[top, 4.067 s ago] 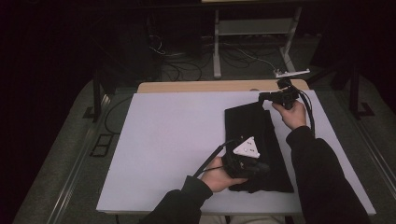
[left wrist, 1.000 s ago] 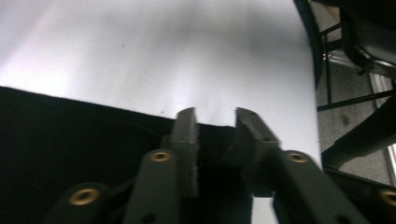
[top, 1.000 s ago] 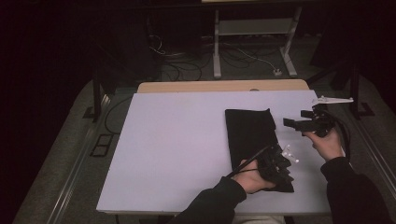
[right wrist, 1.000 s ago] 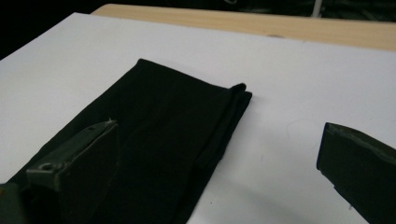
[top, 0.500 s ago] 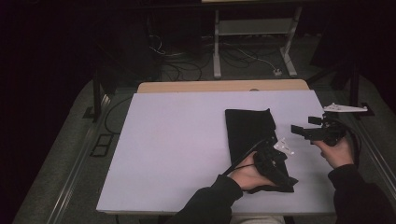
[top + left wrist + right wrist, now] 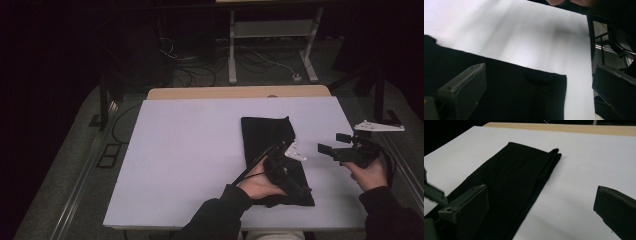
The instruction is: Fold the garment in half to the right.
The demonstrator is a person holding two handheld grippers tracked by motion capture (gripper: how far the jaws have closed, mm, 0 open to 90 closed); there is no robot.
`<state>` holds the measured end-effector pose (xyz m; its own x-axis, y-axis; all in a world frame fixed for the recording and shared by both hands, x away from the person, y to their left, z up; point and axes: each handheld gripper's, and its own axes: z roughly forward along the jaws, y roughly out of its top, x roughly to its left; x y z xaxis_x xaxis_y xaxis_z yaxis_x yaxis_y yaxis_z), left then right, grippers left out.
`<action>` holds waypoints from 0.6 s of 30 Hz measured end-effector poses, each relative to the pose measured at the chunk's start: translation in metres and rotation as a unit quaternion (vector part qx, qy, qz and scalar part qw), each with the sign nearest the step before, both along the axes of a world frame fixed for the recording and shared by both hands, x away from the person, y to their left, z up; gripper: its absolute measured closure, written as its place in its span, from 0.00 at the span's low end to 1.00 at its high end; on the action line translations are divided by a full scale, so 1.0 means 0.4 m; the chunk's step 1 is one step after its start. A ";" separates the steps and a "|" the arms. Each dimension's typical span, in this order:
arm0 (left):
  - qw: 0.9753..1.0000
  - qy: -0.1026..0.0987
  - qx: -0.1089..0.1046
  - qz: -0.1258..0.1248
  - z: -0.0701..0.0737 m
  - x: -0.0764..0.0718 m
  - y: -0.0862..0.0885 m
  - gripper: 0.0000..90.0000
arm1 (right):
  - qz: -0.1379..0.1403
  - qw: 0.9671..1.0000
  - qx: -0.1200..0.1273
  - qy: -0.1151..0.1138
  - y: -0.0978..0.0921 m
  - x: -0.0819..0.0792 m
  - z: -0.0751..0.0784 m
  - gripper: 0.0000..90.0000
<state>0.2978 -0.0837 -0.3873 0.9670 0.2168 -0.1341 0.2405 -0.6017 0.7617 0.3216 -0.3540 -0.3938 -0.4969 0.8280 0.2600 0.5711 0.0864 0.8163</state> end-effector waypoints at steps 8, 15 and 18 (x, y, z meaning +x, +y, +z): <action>1.000 -0.001 -0.011 0.019 0.006 0.017 0.046 0.00 | -0.003 1.000 0.000 -0.002 -0.010 -0.026 -0.007 0.00; 0.999 -0.003 -0.013 0.034 0.007 0.030 0.088 0.00 | -0.003 1.000 -0.001 -0.005 -0.013 -0.047 -0.008 0.00; 0.999 -0.005 -0.013 0.039 0.008 0.034 0.106 0.00 | 0.000 1.000 -0.002 -0.004 -0.013 -0.055 -0.013 0.00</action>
